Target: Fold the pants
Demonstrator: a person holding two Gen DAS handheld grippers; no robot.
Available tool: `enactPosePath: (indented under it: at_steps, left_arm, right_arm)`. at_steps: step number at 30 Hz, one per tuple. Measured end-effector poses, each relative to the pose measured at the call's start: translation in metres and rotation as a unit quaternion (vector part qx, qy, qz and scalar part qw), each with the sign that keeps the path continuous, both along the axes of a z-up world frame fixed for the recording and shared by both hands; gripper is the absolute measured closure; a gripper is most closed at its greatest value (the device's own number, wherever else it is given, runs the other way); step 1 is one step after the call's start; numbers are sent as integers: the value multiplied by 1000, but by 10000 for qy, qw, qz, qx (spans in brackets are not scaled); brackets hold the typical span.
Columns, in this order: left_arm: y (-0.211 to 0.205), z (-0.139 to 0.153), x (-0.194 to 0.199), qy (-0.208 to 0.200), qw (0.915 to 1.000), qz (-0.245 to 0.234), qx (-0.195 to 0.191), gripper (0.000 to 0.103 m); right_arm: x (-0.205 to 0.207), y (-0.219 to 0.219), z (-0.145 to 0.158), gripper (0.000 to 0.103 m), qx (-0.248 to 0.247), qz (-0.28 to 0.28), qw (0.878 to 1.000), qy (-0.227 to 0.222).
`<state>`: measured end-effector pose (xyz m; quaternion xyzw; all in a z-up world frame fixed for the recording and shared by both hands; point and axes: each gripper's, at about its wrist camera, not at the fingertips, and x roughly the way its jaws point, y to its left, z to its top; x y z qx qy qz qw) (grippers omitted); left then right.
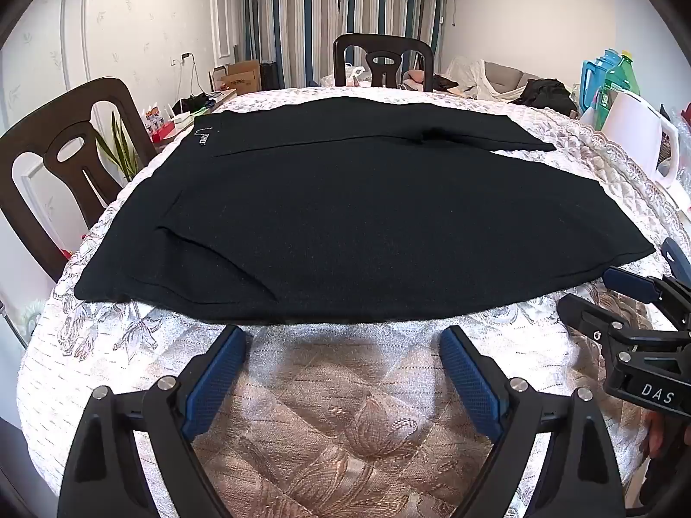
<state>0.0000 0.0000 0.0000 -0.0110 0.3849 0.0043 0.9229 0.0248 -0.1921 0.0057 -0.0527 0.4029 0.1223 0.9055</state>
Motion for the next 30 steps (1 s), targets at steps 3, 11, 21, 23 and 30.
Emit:
enactPosePath:
  at_steps: [3, 11, 21, 23, 30]
  left_arm:
    - [0, 0, 0, 7, 10000, 0, 5, 10]
    - [2, 0, 1, 82, 9997, 210, 3, 10]
    - [-2, 0, -1, 110, 9995, 288, 13, 10]
    - [-2, 0, -1, 113, 9995, 285, 22, 10]
    - [-1, 0, 0, 94, 9996, 281, 15, 10]
  right_arm:
    - [0, 0, 0, 24, 1, -2, 10000, 1]
    - [0, 0, 0, 24, -4, -5, 10000, 1]
    - [-1, 0, 1, 24, -2, -7, 10000, -14]
    - [-1, 0, 1, 24, -2, -8, 10000, -14]
    - [-1, 0, 1, 24, 0, -8, 10000, -18]
